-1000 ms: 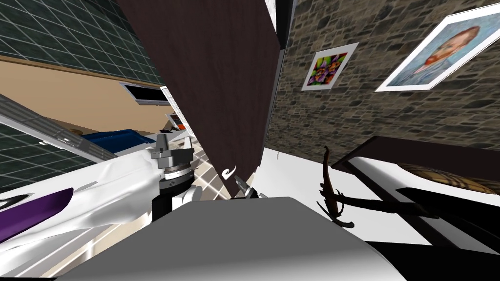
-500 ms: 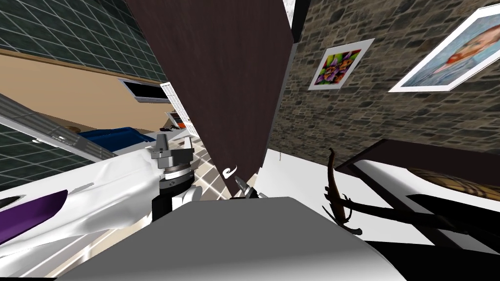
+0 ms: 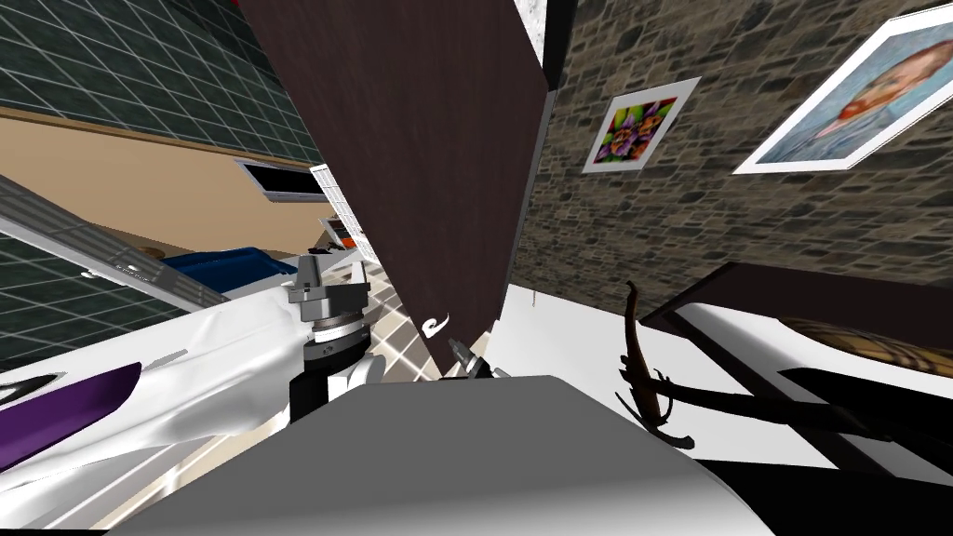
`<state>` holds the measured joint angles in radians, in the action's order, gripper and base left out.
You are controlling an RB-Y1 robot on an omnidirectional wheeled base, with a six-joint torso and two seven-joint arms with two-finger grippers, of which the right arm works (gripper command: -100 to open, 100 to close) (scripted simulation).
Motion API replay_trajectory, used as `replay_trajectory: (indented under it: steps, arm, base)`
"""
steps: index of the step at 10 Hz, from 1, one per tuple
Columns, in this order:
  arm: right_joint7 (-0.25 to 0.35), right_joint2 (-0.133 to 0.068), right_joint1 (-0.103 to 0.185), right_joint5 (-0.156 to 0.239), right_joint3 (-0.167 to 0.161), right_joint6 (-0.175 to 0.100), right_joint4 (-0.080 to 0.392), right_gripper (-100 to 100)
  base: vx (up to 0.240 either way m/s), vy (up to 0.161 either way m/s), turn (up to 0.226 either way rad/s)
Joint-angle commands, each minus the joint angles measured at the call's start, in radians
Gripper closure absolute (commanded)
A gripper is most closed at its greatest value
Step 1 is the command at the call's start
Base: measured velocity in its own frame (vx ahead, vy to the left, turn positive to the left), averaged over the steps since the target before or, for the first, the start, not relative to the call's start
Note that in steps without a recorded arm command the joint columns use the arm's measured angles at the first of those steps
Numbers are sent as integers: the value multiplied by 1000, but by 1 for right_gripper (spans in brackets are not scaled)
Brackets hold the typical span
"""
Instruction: Push the door open
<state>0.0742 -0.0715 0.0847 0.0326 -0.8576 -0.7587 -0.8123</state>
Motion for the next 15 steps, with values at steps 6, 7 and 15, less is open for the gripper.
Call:
replay_trajectory:
  steps: [6,7,15]
  arm:
    - [-17,2,-3,13,56,6,10,-100]
    - [-18,3,-2,13,59,7,12,-100]
    - [-21,19,7,13,71,10,24,100]
  base:
    - [-67,46,-66]
    - [140,129,9]
    - [76,77,16]
